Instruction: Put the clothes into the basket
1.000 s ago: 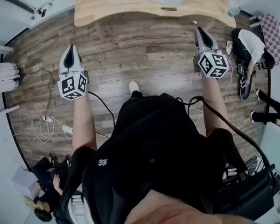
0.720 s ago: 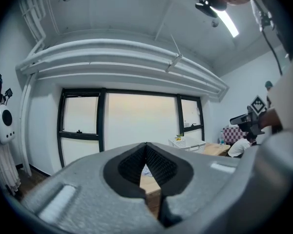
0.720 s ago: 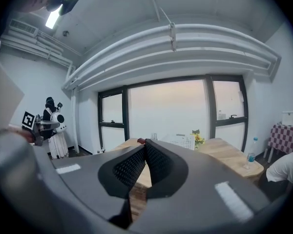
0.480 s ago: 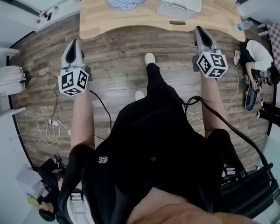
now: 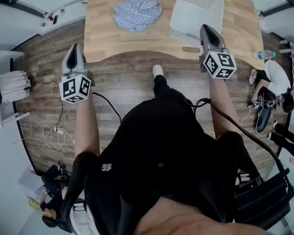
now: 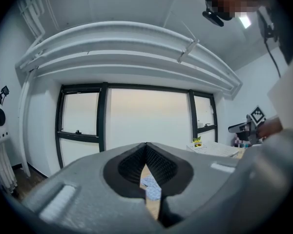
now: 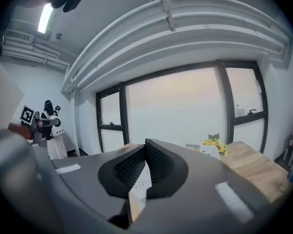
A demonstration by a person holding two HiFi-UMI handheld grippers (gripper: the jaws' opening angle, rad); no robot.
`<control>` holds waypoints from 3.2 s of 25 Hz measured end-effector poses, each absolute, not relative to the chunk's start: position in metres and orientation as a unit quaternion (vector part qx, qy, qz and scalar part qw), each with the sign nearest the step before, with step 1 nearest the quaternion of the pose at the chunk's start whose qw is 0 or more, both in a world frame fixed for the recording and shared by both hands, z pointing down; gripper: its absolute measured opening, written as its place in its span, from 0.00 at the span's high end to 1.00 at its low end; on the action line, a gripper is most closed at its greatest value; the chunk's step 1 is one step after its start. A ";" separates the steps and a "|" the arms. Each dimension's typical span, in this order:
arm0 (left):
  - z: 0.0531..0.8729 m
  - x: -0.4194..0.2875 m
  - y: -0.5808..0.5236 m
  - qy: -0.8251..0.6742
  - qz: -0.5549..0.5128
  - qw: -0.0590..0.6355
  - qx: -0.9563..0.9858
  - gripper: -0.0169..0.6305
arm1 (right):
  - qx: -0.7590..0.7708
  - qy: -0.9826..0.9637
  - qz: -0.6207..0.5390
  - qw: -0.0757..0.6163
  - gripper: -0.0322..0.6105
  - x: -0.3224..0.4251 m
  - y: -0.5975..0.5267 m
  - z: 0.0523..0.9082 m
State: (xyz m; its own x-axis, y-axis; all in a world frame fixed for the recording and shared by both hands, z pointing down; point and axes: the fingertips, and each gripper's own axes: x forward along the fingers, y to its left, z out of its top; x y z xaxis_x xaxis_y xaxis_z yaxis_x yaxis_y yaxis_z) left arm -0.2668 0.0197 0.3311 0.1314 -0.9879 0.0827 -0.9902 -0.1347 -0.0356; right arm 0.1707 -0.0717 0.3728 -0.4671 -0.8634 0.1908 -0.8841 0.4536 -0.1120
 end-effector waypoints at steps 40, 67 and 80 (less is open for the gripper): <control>0.450 -0.281 -0.247 -0.609 0.087 0.084 0.784 0.98 | 0.373 -0.904 0.136 0.157 0.96 -0.115 -0.243 0.465; 0.562 -0.281 -0.267 -0.577 0.121 0.132 0.797 0.98 | 0.377 -0.849 0.174 0.326 0.49 -0.114 -0.265 0.662; 0.570 -0.293 -0.270 -0.585 0.121 0.133 0.791 0.98 | 0.348 -0.833 0.229 0.364 0.57 -0.117 -0.271 0.696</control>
State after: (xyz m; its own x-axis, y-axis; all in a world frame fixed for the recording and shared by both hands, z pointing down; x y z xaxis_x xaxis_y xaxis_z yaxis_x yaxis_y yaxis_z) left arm -0.2928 -0.2697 0.5698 0.2857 -0.8930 0.3477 -0.9577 -0.2795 0.0690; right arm -0.1175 -0.2711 0.6964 -0.4934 -0.4122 0.7660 -0.7462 0.6531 -0.1292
